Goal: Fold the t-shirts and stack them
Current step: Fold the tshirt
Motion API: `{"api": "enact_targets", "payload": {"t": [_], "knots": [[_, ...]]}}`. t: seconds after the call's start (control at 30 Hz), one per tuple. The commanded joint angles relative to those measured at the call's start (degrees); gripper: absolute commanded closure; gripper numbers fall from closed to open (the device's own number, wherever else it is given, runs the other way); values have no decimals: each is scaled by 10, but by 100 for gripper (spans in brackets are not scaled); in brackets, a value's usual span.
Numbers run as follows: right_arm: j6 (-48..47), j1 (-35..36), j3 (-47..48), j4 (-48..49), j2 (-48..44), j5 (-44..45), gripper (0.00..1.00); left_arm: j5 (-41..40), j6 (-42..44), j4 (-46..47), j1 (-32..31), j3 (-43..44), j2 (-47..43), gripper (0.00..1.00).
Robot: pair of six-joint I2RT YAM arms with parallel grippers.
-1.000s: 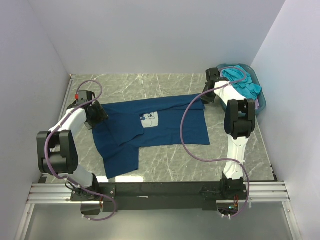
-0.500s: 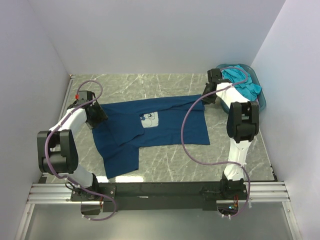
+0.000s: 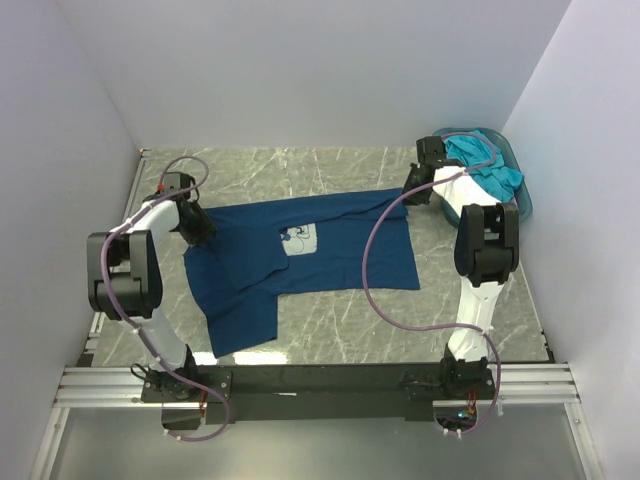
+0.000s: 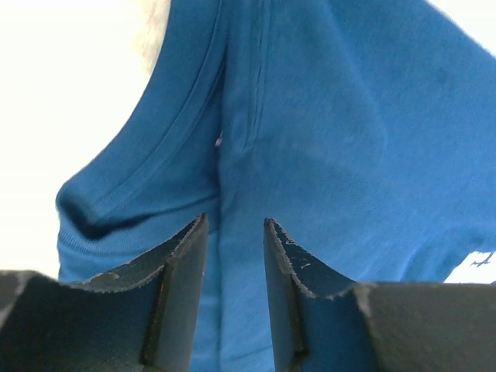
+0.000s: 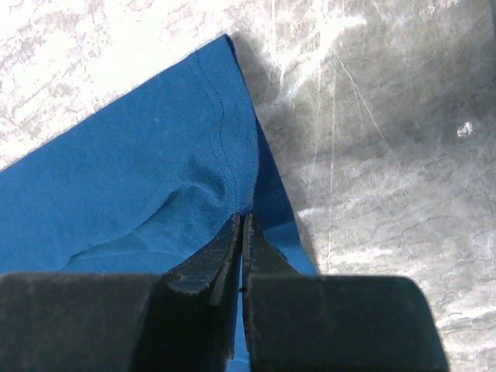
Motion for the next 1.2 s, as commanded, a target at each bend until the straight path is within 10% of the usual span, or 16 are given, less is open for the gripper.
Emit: {"api": "enact_targets", "payload": {"t": [0.0, 0.7, 0.93, 1.17], "knots": [[-10, -5, 0, 20, -8, -4, 95, -12, -8, -8, -2, 46, 23, 59], [-11, -12, -16, 34, -8, -11, 95, -51, -7, -24, -1, 111, 100, 62], [-15, -13, -16, 35, -10, 0, 95, -72, 1, -37, -2, 120, 92, 99], [-15, -33, -36, 48, -29, 3, 95, -95, 3, -60, 18, 119, 64, 99]]}}
